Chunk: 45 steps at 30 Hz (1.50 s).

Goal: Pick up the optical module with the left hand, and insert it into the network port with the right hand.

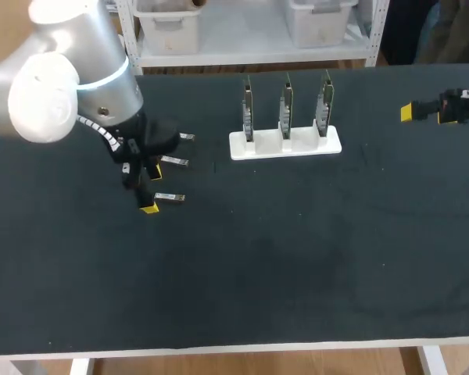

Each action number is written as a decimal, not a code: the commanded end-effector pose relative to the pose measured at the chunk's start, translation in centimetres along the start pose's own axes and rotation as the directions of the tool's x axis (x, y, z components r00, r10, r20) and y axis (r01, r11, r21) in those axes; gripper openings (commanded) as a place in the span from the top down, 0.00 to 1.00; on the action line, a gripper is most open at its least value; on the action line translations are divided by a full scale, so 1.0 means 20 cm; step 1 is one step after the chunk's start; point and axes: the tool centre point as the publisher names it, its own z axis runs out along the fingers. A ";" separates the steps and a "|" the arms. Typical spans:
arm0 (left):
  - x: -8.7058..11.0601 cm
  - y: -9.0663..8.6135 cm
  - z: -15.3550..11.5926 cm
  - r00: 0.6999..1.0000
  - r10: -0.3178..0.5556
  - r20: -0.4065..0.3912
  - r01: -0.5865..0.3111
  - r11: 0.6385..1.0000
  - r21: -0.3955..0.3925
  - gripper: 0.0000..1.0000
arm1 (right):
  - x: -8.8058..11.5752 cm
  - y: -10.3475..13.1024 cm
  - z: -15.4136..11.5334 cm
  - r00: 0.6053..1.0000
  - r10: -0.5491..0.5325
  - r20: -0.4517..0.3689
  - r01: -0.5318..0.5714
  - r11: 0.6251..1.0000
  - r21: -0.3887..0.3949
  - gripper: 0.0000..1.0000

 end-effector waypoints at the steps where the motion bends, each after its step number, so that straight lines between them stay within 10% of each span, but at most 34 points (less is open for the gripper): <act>1: 0.00 0.01 0.00 1.000 0.005 -0.009 -0.005 1.000 0.000 0.00 | 0.00 0.00 0.00 1.000 0.000 0.000 0.000 1.000 0.000 0.00; 45: 0.01 0.00 0.02 0.995 -0.009 -0.103 0.006 1.000 -0.028 0.00 | 0.00 0.00 0.00 1.000 0.000 0.000 0.000 1.000 0.000 0.00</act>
